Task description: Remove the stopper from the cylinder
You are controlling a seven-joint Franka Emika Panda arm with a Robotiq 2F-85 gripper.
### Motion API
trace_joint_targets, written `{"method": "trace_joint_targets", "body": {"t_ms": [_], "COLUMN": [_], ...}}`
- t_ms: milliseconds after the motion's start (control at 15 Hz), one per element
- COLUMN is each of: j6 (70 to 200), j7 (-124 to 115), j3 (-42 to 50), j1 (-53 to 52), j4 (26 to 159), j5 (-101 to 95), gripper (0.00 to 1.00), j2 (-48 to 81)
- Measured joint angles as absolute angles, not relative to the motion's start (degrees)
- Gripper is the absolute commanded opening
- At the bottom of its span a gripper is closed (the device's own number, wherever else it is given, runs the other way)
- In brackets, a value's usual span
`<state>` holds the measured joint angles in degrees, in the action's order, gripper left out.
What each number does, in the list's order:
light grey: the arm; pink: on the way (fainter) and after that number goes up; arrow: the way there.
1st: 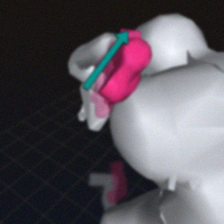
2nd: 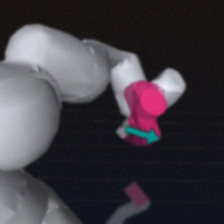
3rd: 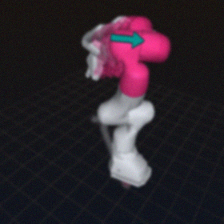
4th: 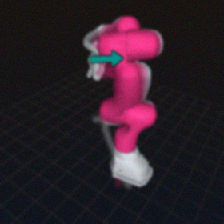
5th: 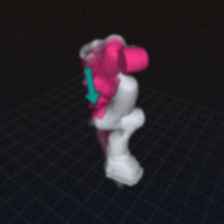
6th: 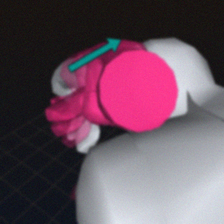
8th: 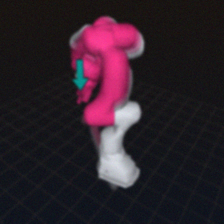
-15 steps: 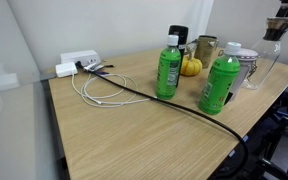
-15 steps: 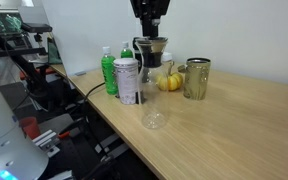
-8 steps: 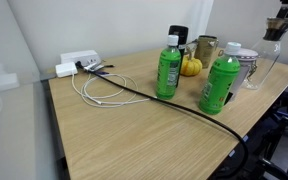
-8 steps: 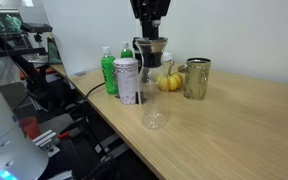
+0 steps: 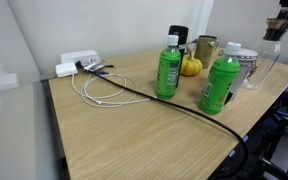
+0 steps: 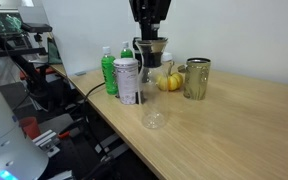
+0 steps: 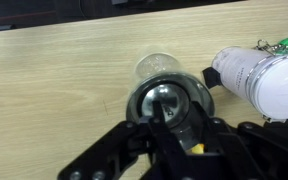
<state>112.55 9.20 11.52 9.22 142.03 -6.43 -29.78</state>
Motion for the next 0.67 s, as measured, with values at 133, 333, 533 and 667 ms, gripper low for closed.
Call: {"method": "trace_joint_targets", "body": {"t_ms": [133, 333, 533, 667], "j6": [112.6, 112.6, 112.6, 112.6], "j7": [9.2, 9.2, 9.1, 9.0], "j3": [11.5, 11.5, 11.5, 11.5], "j1": [9.2, 9.2, 9.2, 9.2], "j4": [142.1, 142.3, 142.5, 142.5], "j5": [-6.4, -6.4, -6.4, -6.4], "gripper": [0.33, 0.13, 0.00, 0.01], "j2": [-29.5, -29.4, -29.4, -29.4]}}
